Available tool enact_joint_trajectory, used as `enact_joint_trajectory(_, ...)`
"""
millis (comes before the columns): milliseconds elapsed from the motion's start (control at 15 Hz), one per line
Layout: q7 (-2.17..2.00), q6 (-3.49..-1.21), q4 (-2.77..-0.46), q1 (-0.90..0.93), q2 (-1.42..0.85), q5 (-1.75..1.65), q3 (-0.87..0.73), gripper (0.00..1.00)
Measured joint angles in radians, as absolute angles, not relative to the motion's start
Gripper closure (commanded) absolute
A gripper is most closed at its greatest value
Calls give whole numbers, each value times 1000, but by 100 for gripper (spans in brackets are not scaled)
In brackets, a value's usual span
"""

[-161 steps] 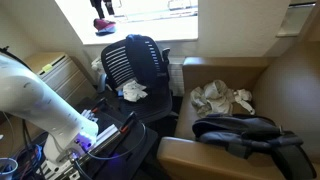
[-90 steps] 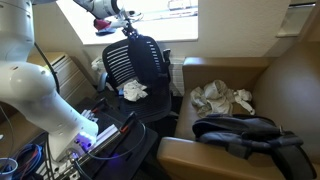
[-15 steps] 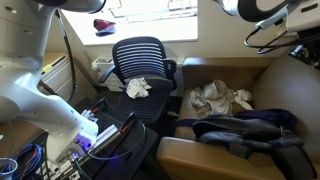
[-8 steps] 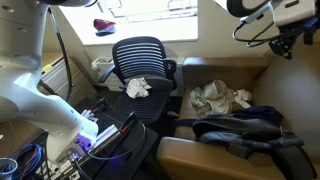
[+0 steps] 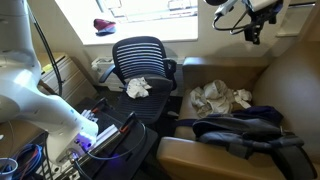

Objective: Pick up the blue cloth on the backrest and place it on the right side of the brown couch, then pick up the cream white pants on the left side of the couch and place it on the backrest then pick up the white cloth on the seat of the chair and place it on the couch then finally pick up the bag and put it on the seat of the chair

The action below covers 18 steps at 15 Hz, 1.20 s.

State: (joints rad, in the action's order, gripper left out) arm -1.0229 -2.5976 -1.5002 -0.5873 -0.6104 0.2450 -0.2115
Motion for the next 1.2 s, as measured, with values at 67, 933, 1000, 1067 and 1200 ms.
enact_joint_trajectory(67,-1021,-2597,-1501,-585,-609,252,-220,0)
enact_joint_trajectory(933,-728,-2196,-1510,-473,-730,414,-147,0)
enact_joint_trajectory(1000,-728,-2198,-1510,-468,-730,417,-152,0)
enact_joint_trajectory(1067,-728,-2198,-1509,-466,-730,418,-154,0)
enact_joint_trajectory(1200,-728,-2197,-1509,-464,-730,418,-157,0)
